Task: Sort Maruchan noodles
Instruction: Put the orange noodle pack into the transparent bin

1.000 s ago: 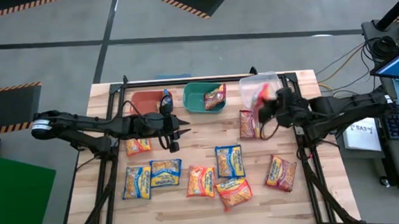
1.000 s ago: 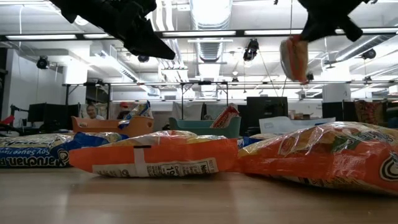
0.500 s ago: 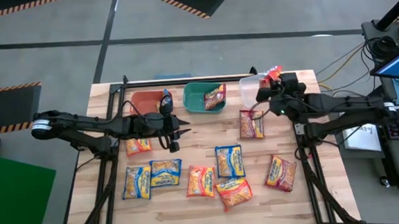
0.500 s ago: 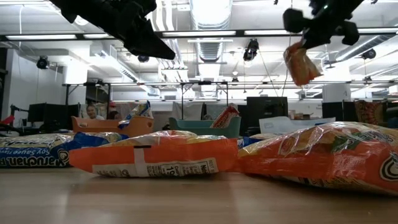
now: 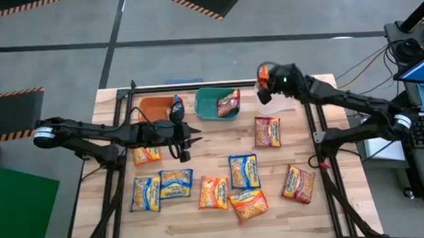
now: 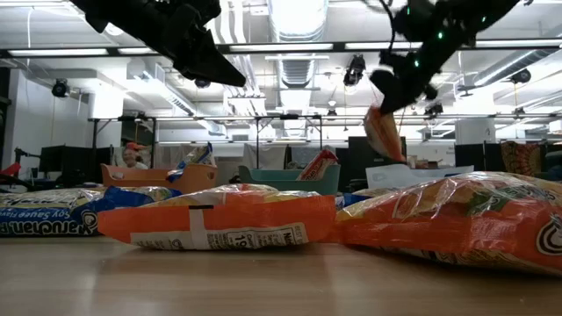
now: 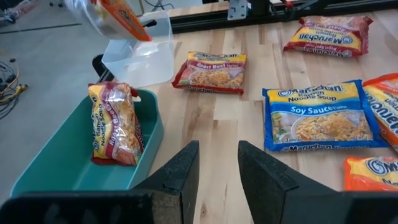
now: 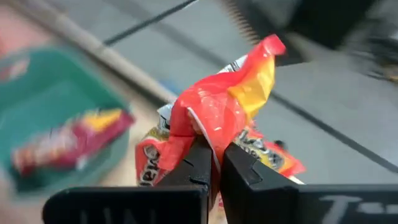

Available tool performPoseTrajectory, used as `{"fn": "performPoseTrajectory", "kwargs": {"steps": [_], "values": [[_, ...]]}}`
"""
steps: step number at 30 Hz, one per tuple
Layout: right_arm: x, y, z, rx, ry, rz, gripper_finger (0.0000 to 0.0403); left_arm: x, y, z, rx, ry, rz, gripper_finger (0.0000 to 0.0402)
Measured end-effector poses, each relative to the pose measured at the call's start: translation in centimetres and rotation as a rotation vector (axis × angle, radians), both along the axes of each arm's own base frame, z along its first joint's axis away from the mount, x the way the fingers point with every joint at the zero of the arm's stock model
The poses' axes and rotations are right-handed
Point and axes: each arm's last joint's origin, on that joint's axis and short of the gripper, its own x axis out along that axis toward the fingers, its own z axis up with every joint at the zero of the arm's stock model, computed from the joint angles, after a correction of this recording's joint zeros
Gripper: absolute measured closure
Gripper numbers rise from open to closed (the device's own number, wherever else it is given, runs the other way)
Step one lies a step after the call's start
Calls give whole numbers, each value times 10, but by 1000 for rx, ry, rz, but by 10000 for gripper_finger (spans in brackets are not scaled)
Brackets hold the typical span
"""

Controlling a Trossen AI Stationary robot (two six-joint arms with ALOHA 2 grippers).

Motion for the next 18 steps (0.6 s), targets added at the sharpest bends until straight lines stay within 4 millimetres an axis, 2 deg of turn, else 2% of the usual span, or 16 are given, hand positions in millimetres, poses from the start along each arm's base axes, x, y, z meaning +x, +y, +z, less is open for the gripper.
{"fn": "performPoseTrajectory", "kwargs": {"steps": [4, 9, 13, 18], "values": [[-19, -30, -8, 103, -48, 192, 394, 0, 0, 0, -3, 4, 1, 308], [-46, -58, -9, 215, -160, 192, 394, 0, 0, 0, -3, 4, 1, 308], [-60, -65, -17, 325, -197, 242, 394, 0, 0, 0, -3, 4, 1, 308], [-61, -66, -40, 387, -132, 269, 394, -1, 0, -2, -2, 8, 0, 308]]}}
